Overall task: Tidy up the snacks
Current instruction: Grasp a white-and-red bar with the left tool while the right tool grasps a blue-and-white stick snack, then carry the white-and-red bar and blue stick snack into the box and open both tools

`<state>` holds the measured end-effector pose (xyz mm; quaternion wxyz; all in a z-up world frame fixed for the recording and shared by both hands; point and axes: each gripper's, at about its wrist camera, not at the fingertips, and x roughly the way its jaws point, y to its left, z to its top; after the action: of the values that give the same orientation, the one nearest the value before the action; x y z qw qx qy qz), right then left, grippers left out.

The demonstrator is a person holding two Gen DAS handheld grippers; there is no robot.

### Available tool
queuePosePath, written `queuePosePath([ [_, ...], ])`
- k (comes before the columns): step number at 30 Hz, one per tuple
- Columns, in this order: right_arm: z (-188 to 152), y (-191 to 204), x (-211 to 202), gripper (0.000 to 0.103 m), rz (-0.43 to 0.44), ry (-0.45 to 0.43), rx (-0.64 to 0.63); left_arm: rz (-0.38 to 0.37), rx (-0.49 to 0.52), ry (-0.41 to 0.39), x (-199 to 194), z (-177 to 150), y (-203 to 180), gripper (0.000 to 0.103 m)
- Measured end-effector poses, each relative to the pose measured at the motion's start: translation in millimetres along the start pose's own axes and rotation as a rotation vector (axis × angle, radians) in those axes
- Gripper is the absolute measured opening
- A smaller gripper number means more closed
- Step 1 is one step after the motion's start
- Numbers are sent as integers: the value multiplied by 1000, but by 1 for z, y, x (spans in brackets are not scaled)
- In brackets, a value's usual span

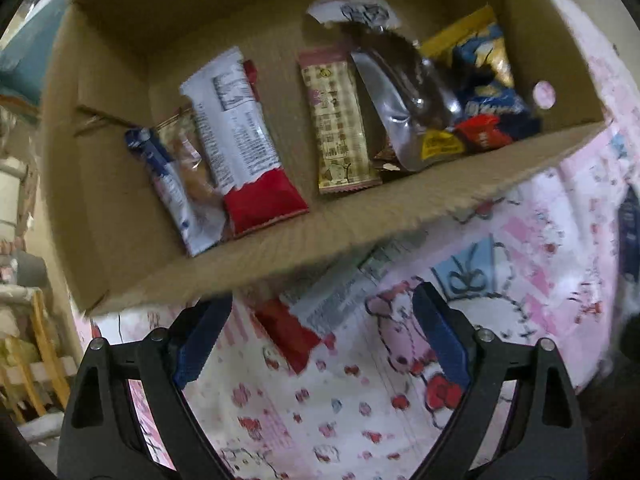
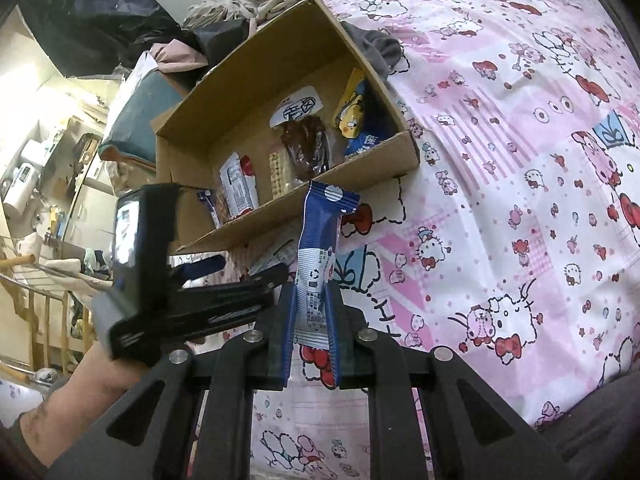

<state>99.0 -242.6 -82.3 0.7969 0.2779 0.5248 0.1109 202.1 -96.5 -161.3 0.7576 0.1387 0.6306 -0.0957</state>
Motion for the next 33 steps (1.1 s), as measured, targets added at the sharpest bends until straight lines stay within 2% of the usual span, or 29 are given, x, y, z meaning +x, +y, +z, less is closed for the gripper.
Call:
queuePosePath([
  [2,0,1,6,15,4,3,5,6,18,8,6,6,-4,90],
  [5,-2,-2,5,15,-1,5,15,-23,19,24,13,13,-6,86],
  [7,-2,-5,4,15,-1,5,27,-28,37,44,19,15,-8,65],
  [9,-1,-6,4,15,-3,4,36,-49,33,55,23,13,-7,55],
  [10,-1,-8,4,15,-2,5,41,-55,31,55,22,12,-7,43],
  [12,-1,-9,5,15,1,9,47,-59,51,58,19,9,-11,30],
  [16,0,-6,6,15,12,9,40,-66,76,76,12,-9,-21,28],
  [20,-1,-2,6,15,20,11,26,-86,30,98,8,-27,-19,28],
  [28,-4,5,6,15,27,13,10,-102,-143,102,-6,-63,7,28],
  [33,-6,6,7,15,29,21,7,-99,-262,23,-36,-80,32,28],
])
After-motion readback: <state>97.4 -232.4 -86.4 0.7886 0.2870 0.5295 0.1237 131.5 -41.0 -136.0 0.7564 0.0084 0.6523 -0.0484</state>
